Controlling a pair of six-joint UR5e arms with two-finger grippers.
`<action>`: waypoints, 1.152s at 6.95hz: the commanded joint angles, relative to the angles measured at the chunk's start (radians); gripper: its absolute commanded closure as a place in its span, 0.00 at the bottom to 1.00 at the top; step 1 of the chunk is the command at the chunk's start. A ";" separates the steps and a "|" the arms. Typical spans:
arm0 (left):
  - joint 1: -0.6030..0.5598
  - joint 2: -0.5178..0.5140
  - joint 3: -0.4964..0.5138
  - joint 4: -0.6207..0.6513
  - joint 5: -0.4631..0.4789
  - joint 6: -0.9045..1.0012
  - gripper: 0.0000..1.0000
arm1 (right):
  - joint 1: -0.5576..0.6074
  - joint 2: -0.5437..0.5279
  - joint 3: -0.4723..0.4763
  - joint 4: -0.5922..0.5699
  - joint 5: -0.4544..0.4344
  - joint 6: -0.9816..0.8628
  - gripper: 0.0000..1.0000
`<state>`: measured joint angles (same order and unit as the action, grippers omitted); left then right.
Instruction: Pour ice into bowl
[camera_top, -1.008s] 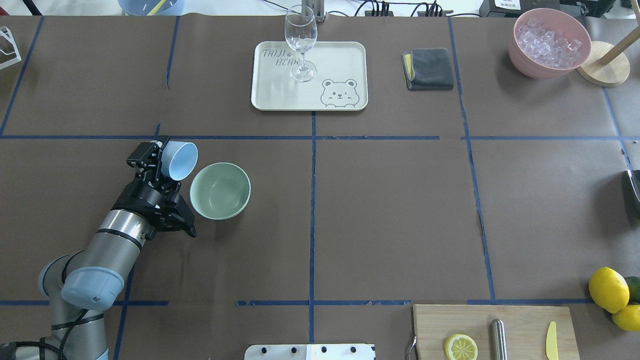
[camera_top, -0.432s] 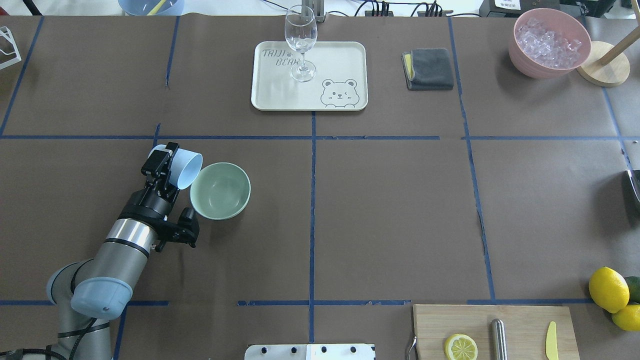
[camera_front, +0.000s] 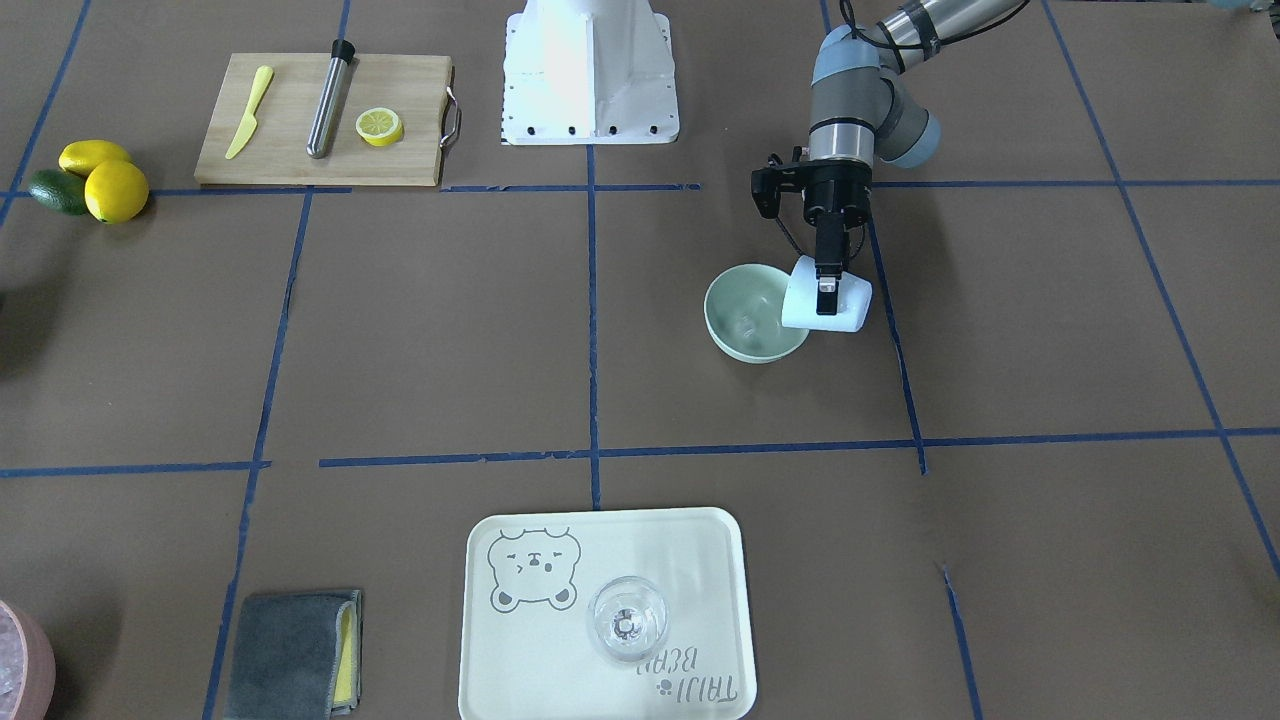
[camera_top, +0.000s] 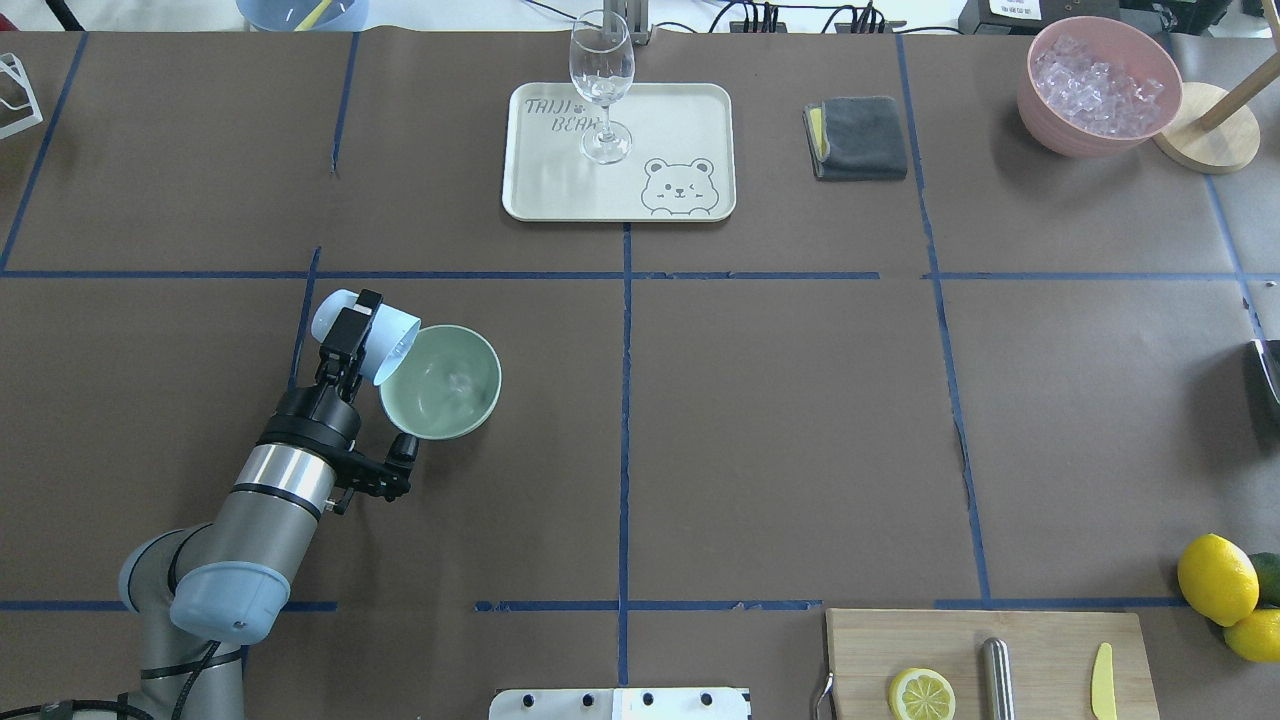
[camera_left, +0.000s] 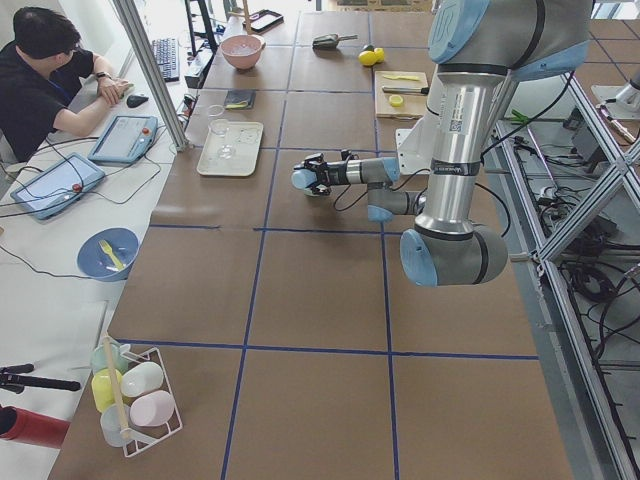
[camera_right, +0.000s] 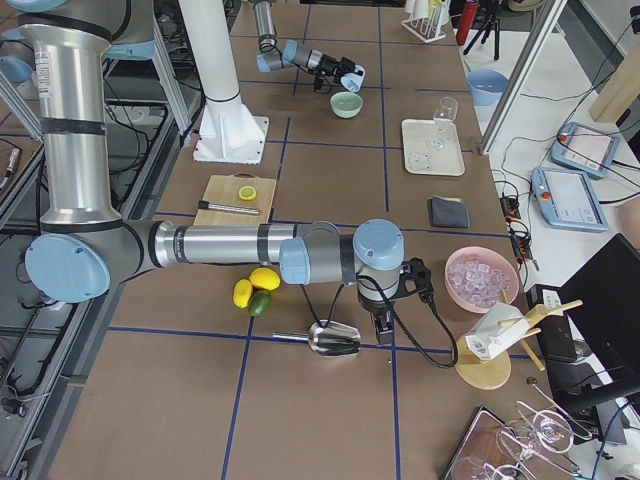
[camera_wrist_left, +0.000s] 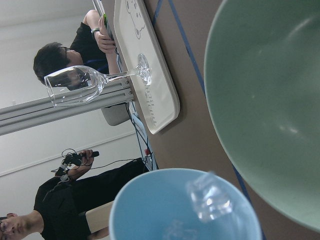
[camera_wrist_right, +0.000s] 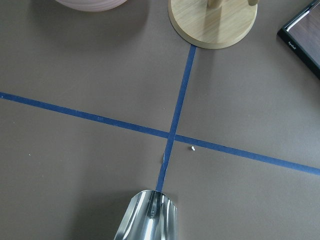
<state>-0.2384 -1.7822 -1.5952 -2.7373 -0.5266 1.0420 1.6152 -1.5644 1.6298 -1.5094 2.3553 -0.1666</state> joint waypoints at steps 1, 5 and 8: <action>0.001 -0.002 0.000 -0.001 0.010 0.123 1.00 | 0.005 -0.008 0.001 0.000 0.001 -0.001 0.00; 0.001 0.004 -0.017 -0.007 0.043 0.240 1.00 | 0.011 -0.008 0.001 0.000 0.001 -0.001 0.00; -0.001 0.015 -0.032 -0.303 0.031 0.202 1.00 | 0.011 -0.011 0.001 0.000 0.001 -0.001 0.00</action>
<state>-0.2379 -1.7760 -1.6288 -2.8688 -0.4861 1.2630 1.6259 -1.5739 1.6306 -1.5094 2.3562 -0.1672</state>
